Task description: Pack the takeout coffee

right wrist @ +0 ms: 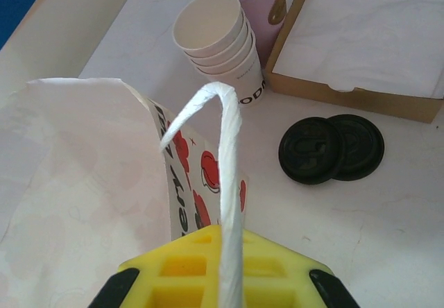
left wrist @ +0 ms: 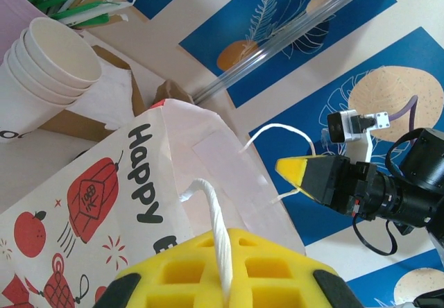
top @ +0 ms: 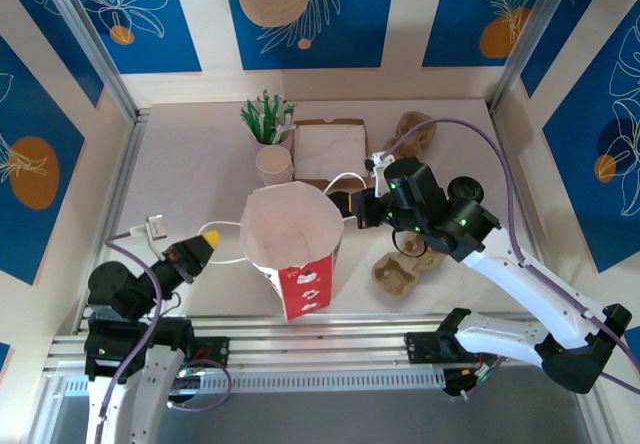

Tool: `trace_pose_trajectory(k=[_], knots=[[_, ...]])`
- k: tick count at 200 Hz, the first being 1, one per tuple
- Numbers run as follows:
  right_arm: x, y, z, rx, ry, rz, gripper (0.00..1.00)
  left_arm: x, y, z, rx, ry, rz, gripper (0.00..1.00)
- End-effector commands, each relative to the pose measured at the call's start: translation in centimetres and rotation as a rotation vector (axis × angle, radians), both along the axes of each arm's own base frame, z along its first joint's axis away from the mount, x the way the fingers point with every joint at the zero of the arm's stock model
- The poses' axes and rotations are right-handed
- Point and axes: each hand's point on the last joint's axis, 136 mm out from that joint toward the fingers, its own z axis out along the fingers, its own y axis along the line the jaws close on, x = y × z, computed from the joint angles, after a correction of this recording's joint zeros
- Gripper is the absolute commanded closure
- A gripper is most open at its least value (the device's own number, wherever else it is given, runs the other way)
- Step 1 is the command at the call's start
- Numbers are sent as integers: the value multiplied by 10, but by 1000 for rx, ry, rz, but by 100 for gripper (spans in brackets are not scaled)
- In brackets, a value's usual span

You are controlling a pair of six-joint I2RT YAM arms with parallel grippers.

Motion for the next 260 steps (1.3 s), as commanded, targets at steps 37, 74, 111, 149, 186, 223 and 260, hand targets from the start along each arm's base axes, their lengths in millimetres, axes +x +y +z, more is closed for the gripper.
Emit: trace_pose_trajectory(k=[37,74,111,149,186,223,260], knots=[[0,-8,-12,-11,15,-24,100,3,2,-17,5,19,17,100],[0,-7,-19,-4,43,-31,100,5,2,-16,-11,19,18,100],[-1,-5,-32,19,100,-34,100,5,1,-25,-3,43,14,100],[-5,1,-51,74,184,-25,100,3,1,-41,-19,73,13,100],[-8,7,-66,107,245,-15,100,4,0,-53,-41,99,12,100],[-12,15,-76,134,290,10,100,6,-1,-61,-56,118,7,100],[-12,15,-82,121,312,5,100,10,-2,-66,-78,130,3,98]])
